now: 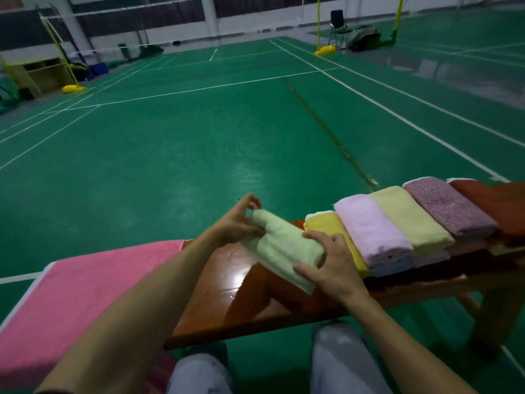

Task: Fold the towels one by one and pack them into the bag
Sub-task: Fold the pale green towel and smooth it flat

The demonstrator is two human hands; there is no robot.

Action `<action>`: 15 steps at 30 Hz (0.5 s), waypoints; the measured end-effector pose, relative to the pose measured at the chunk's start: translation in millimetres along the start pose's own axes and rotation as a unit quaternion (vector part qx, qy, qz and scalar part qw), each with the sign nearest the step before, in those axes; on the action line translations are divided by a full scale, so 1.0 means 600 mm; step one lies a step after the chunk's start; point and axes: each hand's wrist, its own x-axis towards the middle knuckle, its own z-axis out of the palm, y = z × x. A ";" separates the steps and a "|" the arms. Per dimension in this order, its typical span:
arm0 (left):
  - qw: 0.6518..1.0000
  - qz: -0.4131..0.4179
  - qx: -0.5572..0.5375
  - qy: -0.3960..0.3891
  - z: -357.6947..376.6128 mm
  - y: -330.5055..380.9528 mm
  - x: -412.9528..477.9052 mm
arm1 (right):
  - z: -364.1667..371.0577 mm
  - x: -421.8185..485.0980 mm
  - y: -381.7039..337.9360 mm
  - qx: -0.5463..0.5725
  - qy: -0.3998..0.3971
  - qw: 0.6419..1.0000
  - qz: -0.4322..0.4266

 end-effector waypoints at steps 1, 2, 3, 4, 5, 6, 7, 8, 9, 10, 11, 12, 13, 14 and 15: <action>1.000 0.018 0.015 -0.017 0.011 0.020 0.035 | -0.012 0.004 0.005 -0.001 0.032 0.999 0.019; 0.999 0.033 0.028 -0.033 0.022 0.039 0.066 | -0.021 0.006 0.008 0.002 0.058 0.998 0.038; 0.997 0.046 0.038 -0.046 0.035 0.056 0.095 | -0.030 0.007 0.009 0.007 0.079 0.995 0.057; 0.996 0.052 0.050 -0.057 0.054 0.075 0.126 | -0.039 0.010 0.016 0.014 0.100 0.992 0.077; 0.994 0.057 0.064 -0.063 0.071 0.088 0.154 | -0.045 0.012 0.019 0.020 0.118 0.988 0.097; 0.992 0.060 0.091 -0.070 0.090 0.101 0.179 | -0.050 0.016 0.026 0.024 0.134 0.984 0.116; 0.989 0.064 0.110 -0.078 0.108 0.108 0.200 | -0.053 0.017 0.030 0.024 0.142 0.981 0.133; 0.985 0.066 0.129 -0.092 0.127 0.112 0.219 | -0.056 0.018 0.037 0.020 0.144 0.978 0.150; 0.983 0.069 0.138 -0.105 0.144 0.110 0.233 | -0.057 0.017 0.042 0.016 0.141 0.976 0.165; 0.980 0.063 0.149 -0.118 0.159 0.106 0.241 | -0.058 0.016 0.046 0.012 0.136 0.974 0.178; 0.978 0.060 0.155 -0.123 0.176 0.097 0.250 | -0.060 0.014 0.051 0.006 0.129 0.974 0.188; 0.977 0.052 0.162 -0.129 0.186 0.091 0.252 | -0.061 0.012 0.054 -0.003 0.121 0.974 0.194; 0.977 0.055 0.164 -0.127 0.196 0.081 0.255 | -0.064 0.011 0.057 -0.014 0.110 0.973 0.200; 0.978 0.049 0.162 -0.125 0.199 0.078 0.253 | -0.066 0.012 0.060 -0.025 0.101 0.974 0.204; 0.979 0.049 0.160 -0.120 0.199 0.073 0.253 | -0.070 0.013 0.059 -0.035 0.089 0.973 0.208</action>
